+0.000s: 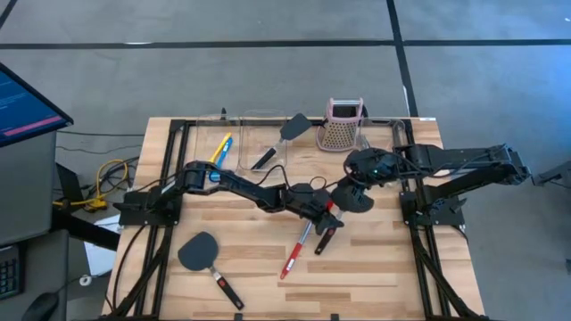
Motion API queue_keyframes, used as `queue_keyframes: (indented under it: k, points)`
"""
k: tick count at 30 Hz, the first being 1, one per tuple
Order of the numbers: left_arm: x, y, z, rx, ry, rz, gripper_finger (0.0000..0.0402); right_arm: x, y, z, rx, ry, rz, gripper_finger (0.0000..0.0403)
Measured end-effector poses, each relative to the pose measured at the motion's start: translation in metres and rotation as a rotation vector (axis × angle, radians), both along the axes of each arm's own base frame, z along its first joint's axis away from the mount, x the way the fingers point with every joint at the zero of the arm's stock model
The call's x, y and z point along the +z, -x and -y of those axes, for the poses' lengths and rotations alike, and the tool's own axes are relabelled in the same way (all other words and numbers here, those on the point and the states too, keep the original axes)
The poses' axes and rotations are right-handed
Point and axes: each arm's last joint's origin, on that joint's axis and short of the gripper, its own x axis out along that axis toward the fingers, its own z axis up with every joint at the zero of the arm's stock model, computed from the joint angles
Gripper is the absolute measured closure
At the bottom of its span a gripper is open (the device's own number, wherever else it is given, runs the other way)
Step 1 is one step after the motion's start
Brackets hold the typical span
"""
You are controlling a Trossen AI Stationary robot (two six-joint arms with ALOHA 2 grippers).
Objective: Pick & Place Kitchen Items
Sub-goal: Put the black spatula into the middle transparent bin
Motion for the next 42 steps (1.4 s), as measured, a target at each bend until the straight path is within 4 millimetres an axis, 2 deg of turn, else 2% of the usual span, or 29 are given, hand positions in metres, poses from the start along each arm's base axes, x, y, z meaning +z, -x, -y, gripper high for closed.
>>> queue_keyframes:
  k: [3, 9, 16, 22, 27, 33, 40, 42]
  points:
    - [0.001, 0.000, 0.000, -0.010, 0.002, 0.002, 0.0401, 0.002, 0.000, -0.001, 0.011, -0.013, -0.001, 0.0341]
    - [0.002, 0.000, 0.000, -0.014, 0.003, 0.010, 0.0401, 0.025, 0.001, -0.001, 0.027, -0.003, 0.050, 0.0290]
    - [0.003, 0.000, 0.001, -0.020, 0.004, 0.012, 0.0401, 0.071, 0.022, 0.000, 0.042, -0.016, 0.012, 0.0233]
    - [0.009, 0.001, 0.002, -0.036, 0.008, 0.018, 0.0401, 0.115, 0.048, -0.001, 0.008, -0.065, 0.040, 0.0230]
    - [0.040, 0.005, 0.003, -0.062, -0.026, 0.067, 0.0400, 0.136, 0.063, -0.007, 0.016, -0.100, 0.083, 0.0257]
    - [0.095, 0.023, 0.004, -0.080, -0.212, 0.090, 0.0400, 0.139, 0.081, -0.019, 0.058, -0.125, 0.069, 0.0315]
    - [0.157, 0.051, 0.002, -0.030, -0.363, 0.150, 0.0400, 0.141, 0.086, -0.029, 0.020, 0.051, 0.130, 0.0391]
    - [0.170, 0.059, 0.000, -0.025, -0.394, 0.160, 0.0400, 0.143, 0.086, -0.033, 0.018, 0.087, 0.160, 0.0398]
